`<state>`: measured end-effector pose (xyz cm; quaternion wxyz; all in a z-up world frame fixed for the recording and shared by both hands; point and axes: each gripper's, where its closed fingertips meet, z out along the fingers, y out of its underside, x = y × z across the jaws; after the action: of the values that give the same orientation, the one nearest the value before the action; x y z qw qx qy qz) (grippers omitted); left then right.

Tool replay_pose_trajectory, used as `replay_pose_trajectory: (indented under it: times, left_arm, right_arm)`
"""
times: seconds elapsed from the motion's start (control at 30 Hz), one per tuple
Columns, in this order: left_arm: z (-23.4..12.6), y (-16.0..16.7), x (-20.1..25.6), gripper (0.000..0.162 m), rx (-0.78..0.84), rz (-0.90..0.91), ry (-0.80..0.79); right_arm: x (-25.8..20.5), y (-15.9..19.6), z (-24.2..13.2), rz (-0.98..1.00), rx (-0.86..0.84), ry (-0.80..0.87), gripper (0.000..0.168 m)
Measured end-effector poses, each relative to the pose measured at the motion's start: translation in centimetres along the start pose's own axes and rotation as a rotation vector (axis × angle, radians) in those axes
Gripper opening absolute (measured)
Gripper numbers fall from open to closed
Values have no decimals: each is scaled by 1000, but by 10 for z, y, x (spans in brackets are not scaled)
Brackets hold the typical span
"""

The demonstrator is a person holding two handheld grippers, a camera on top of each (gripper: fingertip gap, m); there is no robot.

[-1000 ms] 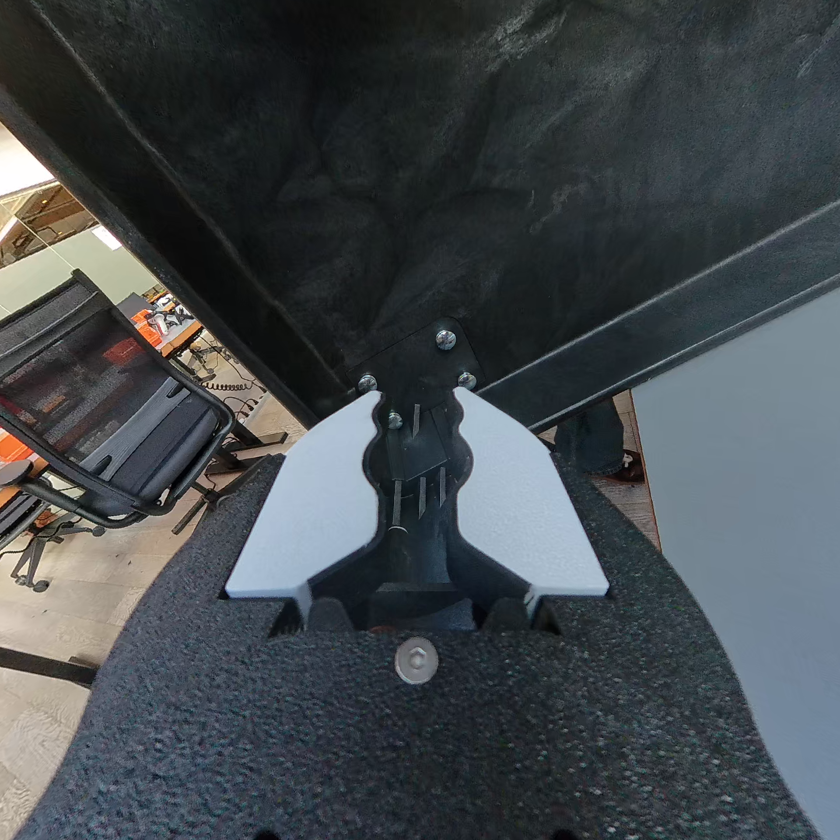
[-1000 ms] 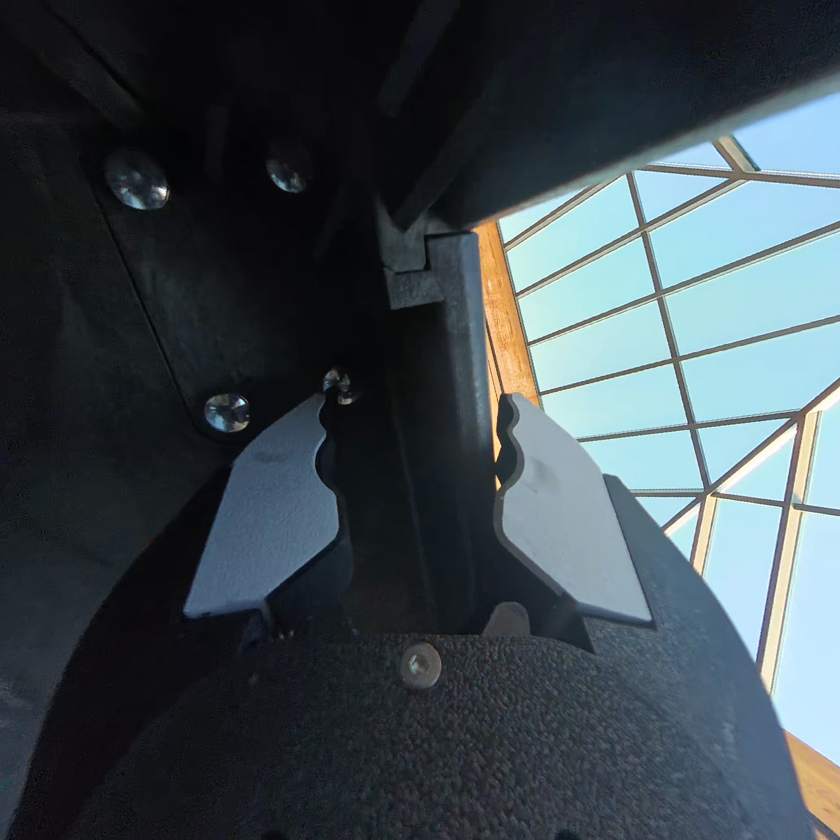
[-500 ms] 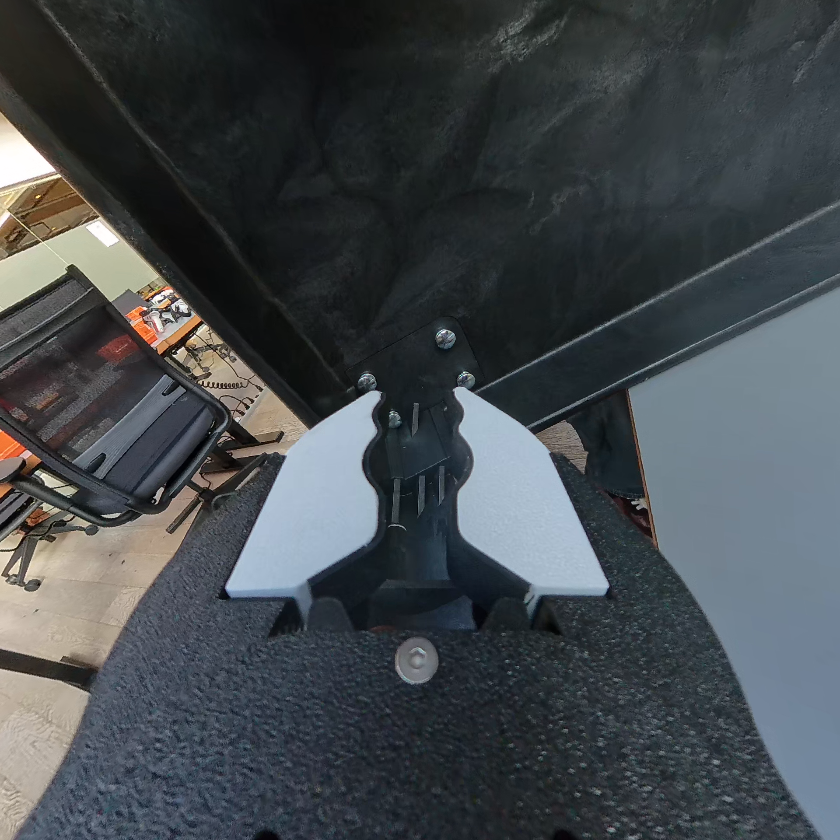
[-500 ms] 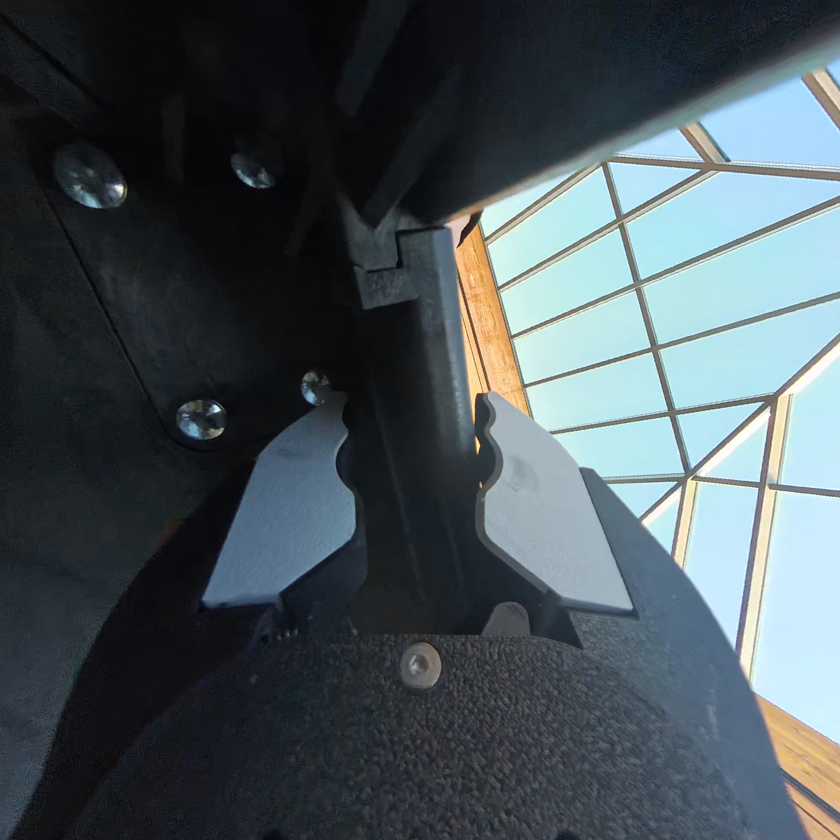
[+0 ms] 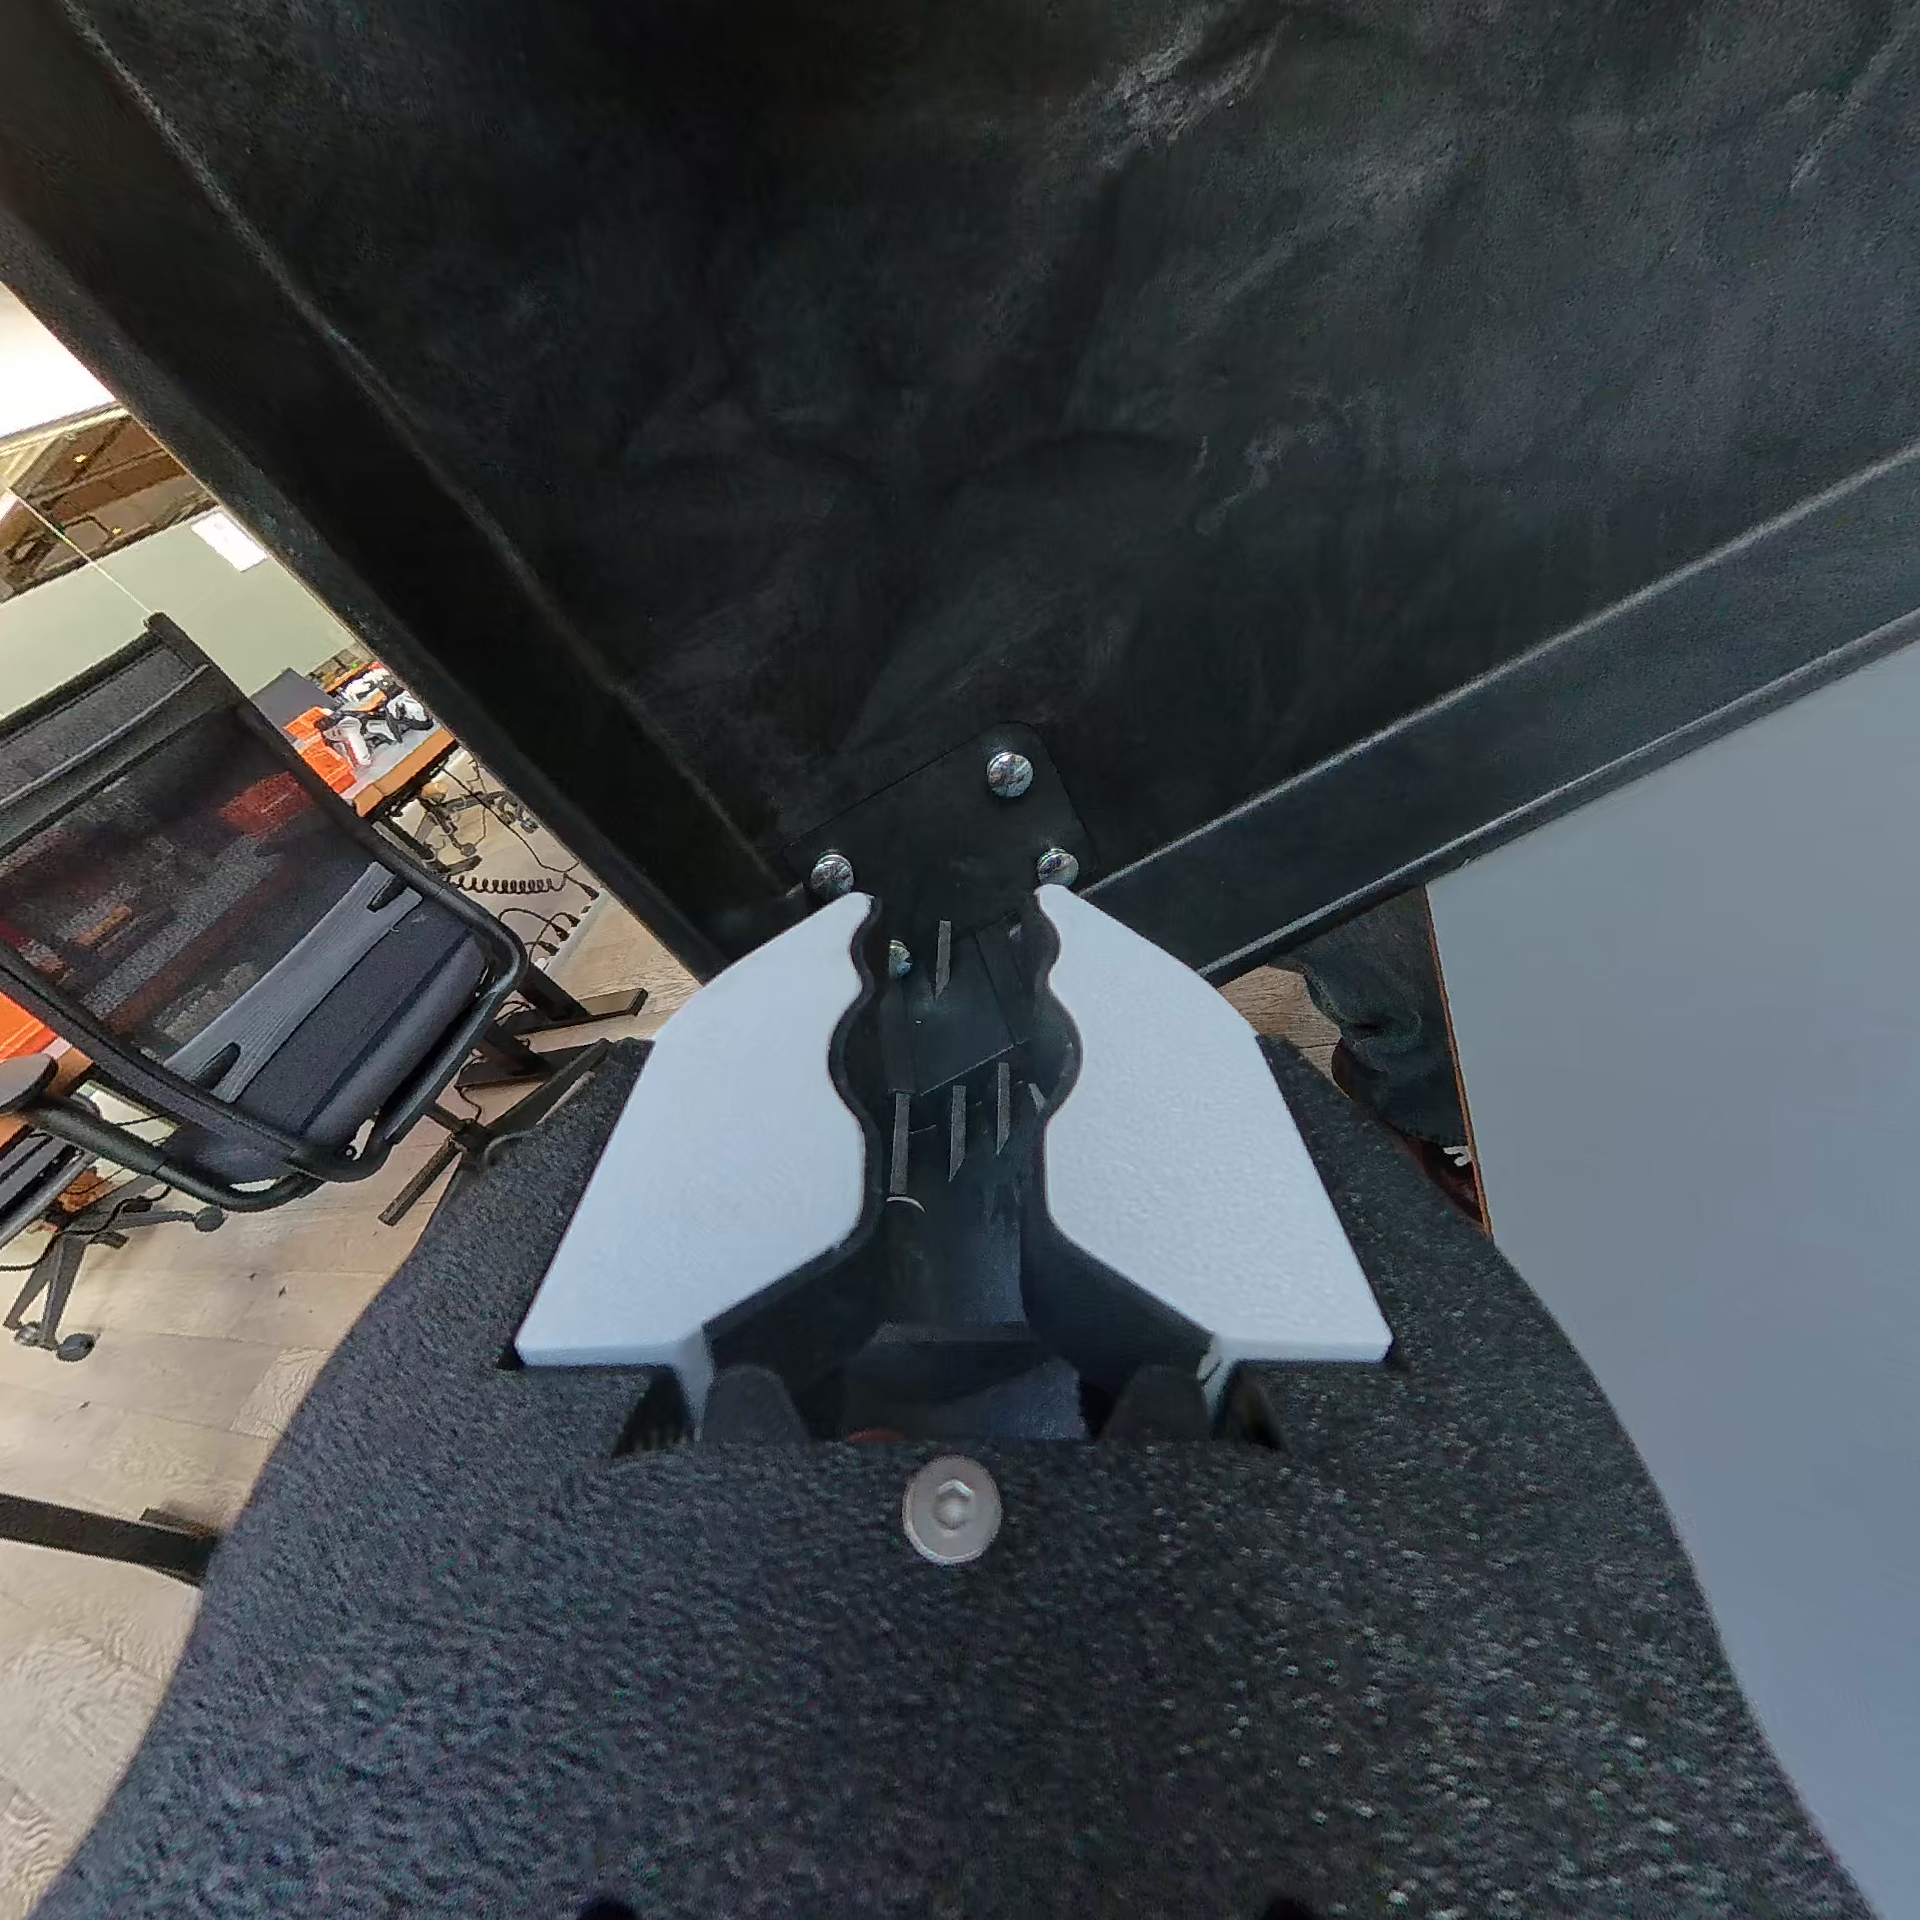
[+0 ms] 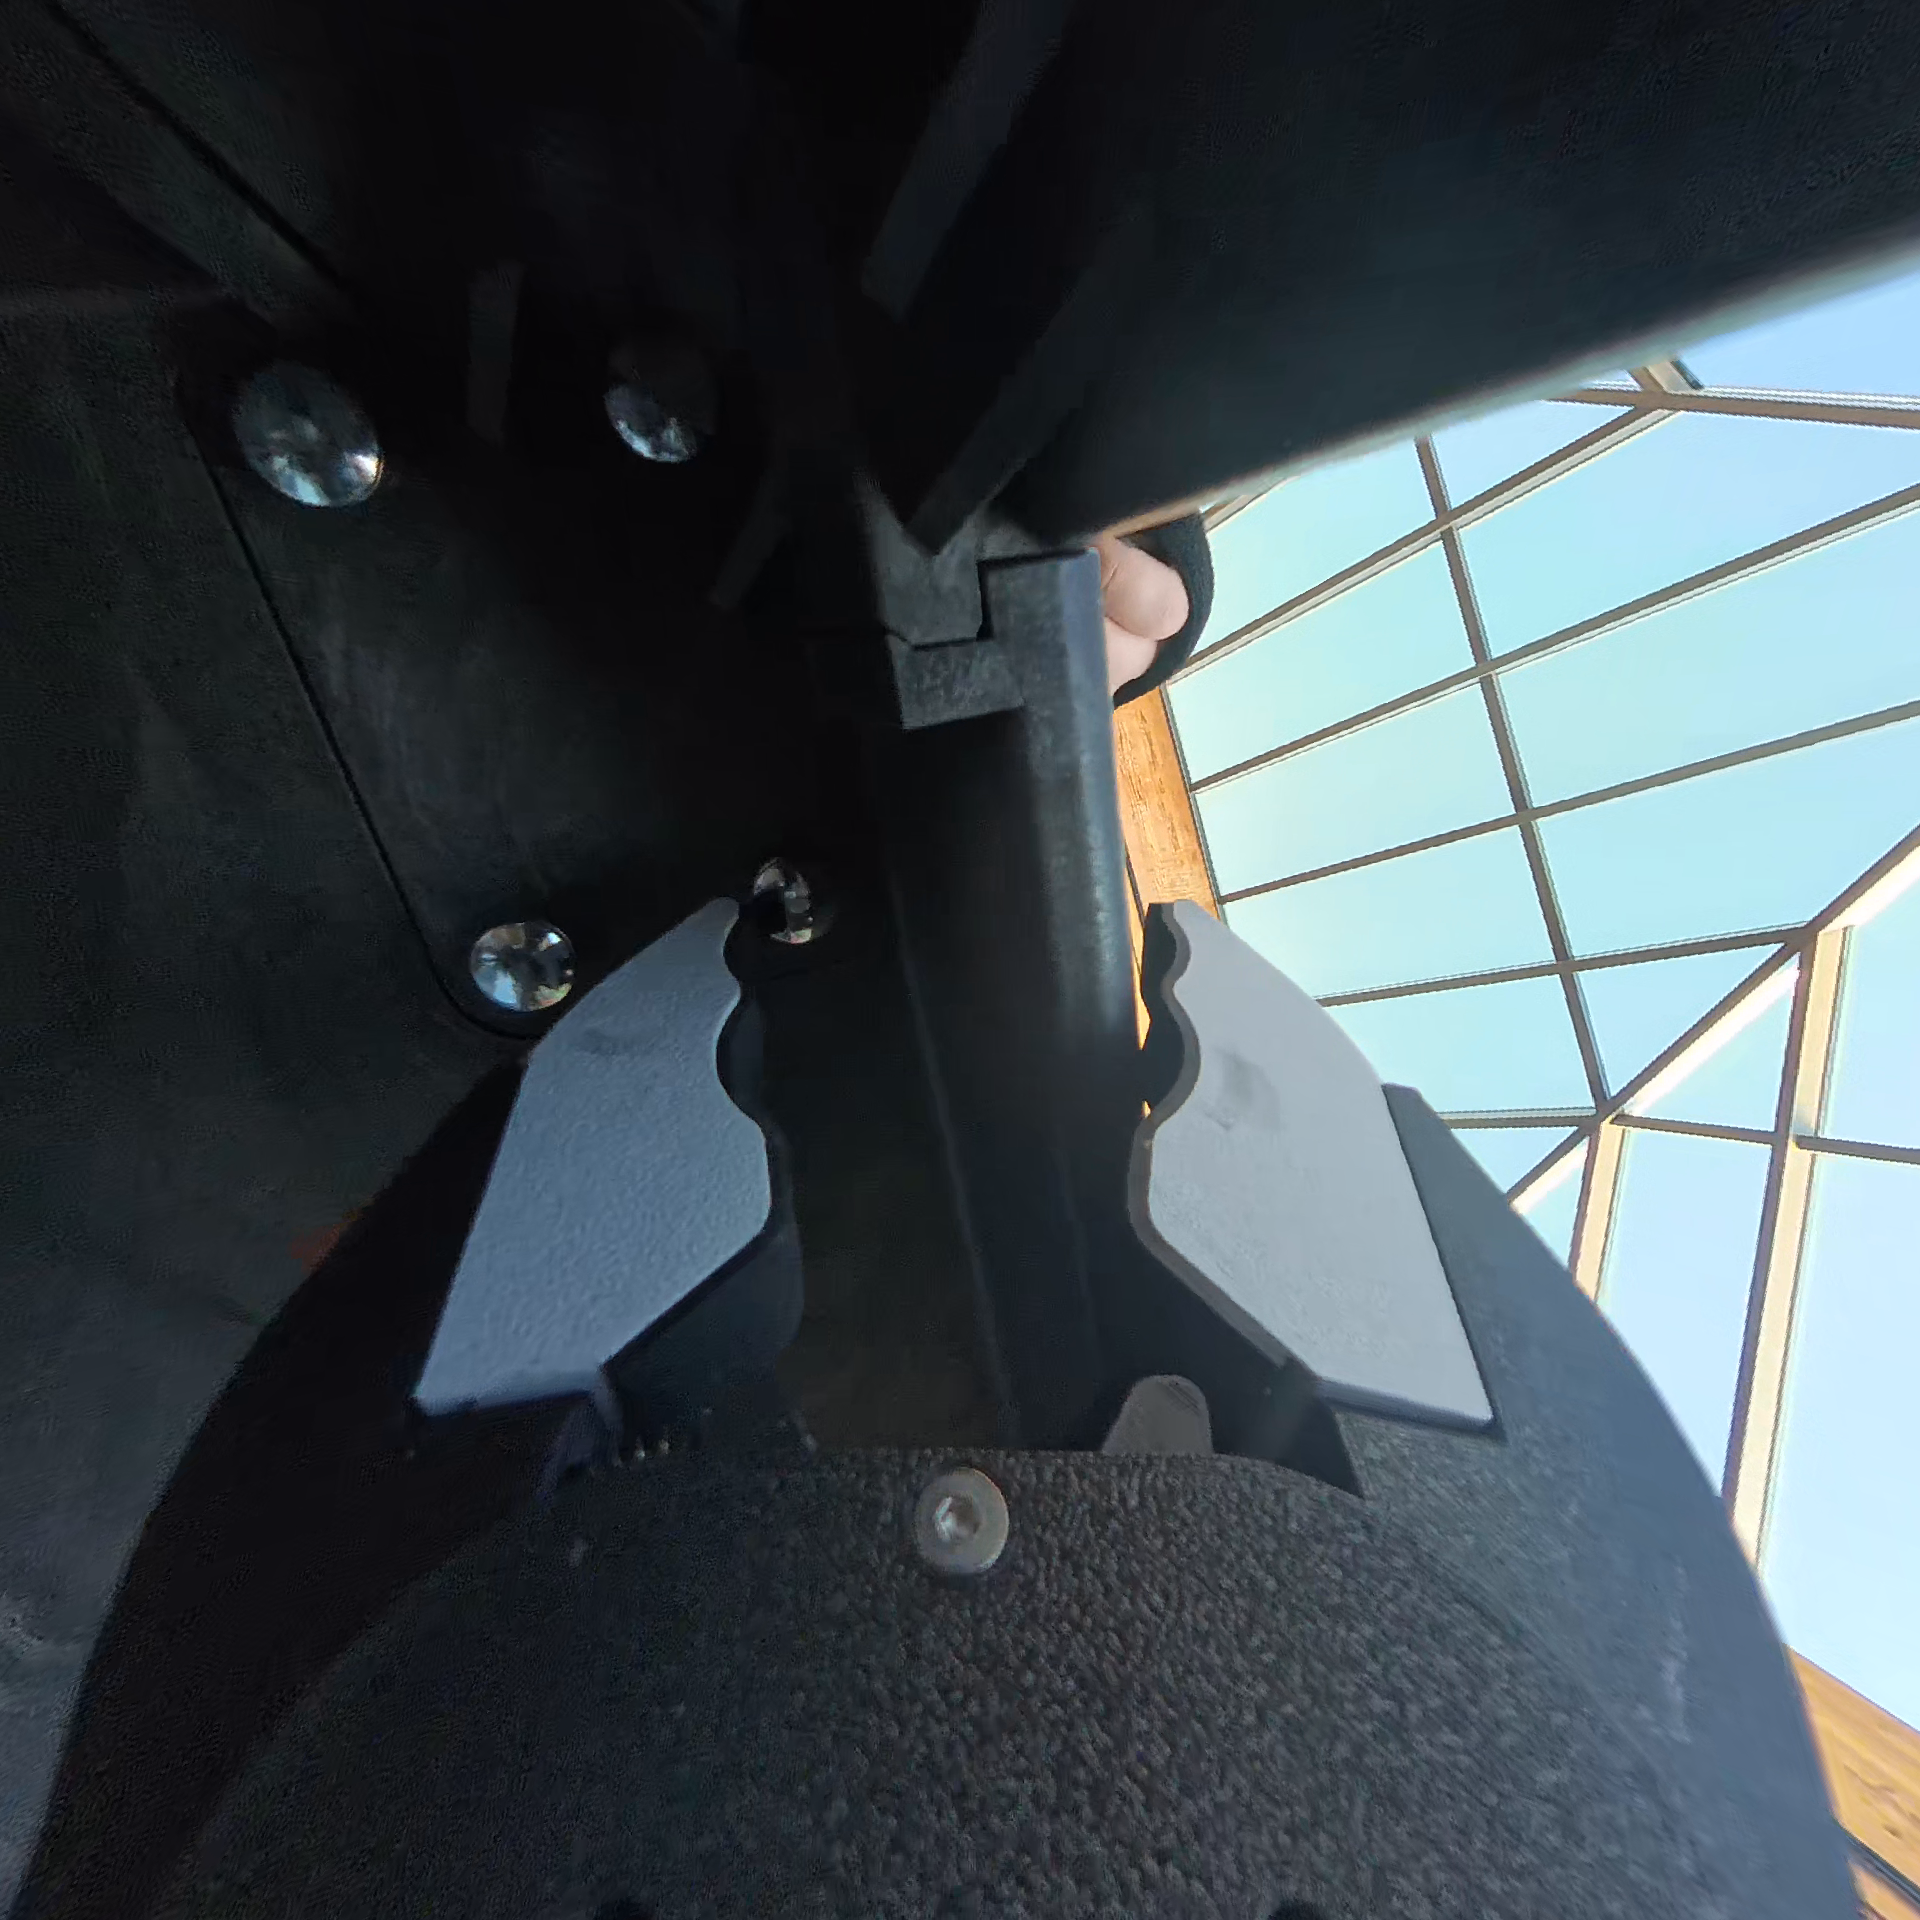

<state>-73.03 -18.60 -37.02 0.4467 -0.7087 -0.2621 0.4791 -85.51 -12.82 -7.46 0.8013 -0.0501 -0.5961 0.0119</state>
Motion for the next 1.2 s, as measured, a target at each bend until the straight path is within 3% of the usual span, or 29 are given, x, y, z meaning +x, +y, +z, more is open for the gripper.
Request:
replay_pose_trajectory:
  times: [0.27, 0.43, 0.5, 0.57, 0.6, 0.77, 1.03, 1.2]
  left_arm:
    - [-1, 0, 0, 25, 1, 2, 1]
    - [-1, 1, -1, 25, 0, -4, 1]
    - [-1, 0, -1, 25, 0, -1, 1]
    - [-1, 1, 0, 25, 0, 9, 2]
    - [-1, 0, 1, 25, 0, 12, 3]
    - [-1, 3, 1, 25, -7, 22, 0]
    - [0, 4, 1, 25, -12, 27, 1]
    - [0, 4, 1, 25, -15, 29, 2]
  right_arm:
    - [0, 0, -1, 6, -4, -12, 69]
    - [0, -7, -15, 52, 43, 46, 78]
    - [2, -21, -38, 128, 138, 142, 61]
    - [-3, -30, -56, 242, 210, 170, 20]
    - [-7, -32, -58, 302, 228, 162, 7]
    - [-19, -13, -28, 555, 80, 73, 16]
    - [-32, 3, 0, 648, 8, 35, 27]
    - [-30, 2, 2, 661, 23, 42, 15]
